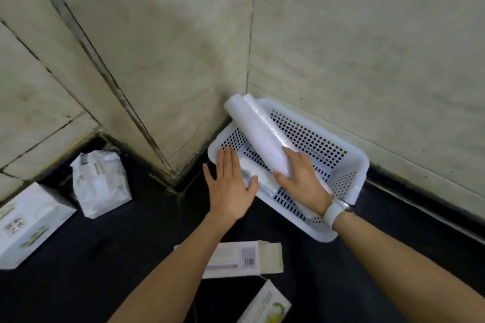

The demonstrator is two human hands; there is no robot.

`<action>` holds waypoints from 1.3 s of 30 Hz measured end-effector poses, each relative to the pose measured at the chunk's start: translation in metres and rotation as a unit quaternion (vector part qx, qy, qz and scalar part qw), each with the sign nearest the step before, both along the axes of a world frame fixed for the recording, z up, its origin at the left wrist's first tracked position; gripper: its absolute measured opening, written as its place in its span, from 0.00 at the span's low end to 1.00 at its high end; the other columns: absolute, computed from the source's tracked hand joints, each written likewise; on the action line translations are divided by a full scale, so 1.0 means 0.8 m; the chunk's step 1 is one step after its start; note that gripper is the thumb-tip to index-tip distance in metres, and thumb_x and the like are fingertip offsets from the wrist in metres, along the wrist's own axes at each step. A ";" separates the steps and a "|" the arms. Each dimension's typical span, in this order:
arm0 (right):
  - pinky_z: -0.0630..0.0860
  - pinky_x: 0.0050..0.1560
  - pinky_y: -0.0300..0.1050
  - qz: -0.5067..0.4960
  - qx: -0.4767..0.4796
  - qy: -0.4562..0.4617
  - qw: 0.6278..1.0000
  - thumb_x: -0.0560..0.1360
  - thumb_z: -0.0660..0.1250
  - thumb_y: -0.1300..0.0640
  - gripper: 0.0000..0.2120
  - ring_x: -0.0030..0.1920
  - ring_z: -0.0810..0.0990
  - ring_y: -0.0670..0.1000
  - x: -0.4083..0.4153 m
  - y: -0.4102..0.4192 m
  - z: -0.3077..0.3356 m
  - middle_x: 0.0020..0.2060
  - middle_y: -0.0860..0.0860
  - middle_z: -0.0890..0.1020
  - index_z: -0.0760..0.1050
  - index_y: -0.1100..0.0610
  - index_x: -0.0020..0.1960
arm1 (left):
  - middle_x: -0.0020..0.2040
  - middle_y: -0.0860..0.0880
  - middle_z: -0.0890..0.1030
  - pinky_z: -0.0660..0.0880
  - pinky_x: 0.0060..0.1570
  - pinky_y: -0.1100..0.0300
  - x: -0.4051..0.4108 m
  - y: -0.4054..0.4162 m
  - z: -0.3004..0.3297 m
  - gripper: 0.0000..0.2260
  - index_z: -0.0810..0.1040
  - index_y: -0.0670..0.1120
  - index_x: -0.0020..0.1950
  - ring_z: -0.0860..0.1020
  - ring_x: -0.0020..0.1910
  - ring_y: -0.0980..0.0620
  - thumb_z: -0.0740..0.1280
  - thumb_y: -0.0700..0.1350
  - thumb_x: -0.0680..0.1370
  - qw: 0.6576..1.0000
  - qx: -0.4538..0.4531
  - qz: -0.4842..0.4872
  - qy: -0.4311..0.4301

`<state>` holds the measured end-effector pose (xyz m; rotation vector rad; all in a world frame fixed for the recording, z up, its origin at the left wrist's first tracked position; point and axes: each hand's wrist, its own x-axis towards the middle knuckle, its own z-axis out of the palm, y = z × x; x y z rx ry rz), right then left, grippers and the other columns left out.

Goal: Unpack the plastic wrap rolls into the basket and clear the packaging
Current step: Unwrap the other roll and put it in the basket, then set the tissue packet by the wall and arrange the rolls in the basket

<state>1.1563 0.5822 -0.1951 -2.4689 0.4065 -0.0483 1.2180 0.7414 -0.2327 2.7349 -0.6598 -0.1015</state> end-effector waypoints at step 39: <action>0.76 0.43 0.54 0.317 -0.230 0.034 0.920 0.76 0.59 0.56 0.22 0.56 0.74 0.60 0.149 0.425 -0.019 0.64 0.57 0.67 0.59 0.58 0.67 | 0.78 0.46 0.48 0.50 0.71 0.39 0.012 0.468 -0.001 0.30 0.49 0.47 0.75 0.44 0.76 0.46 0.60 0.49 0.78 0.931 0.022 0.360 0.059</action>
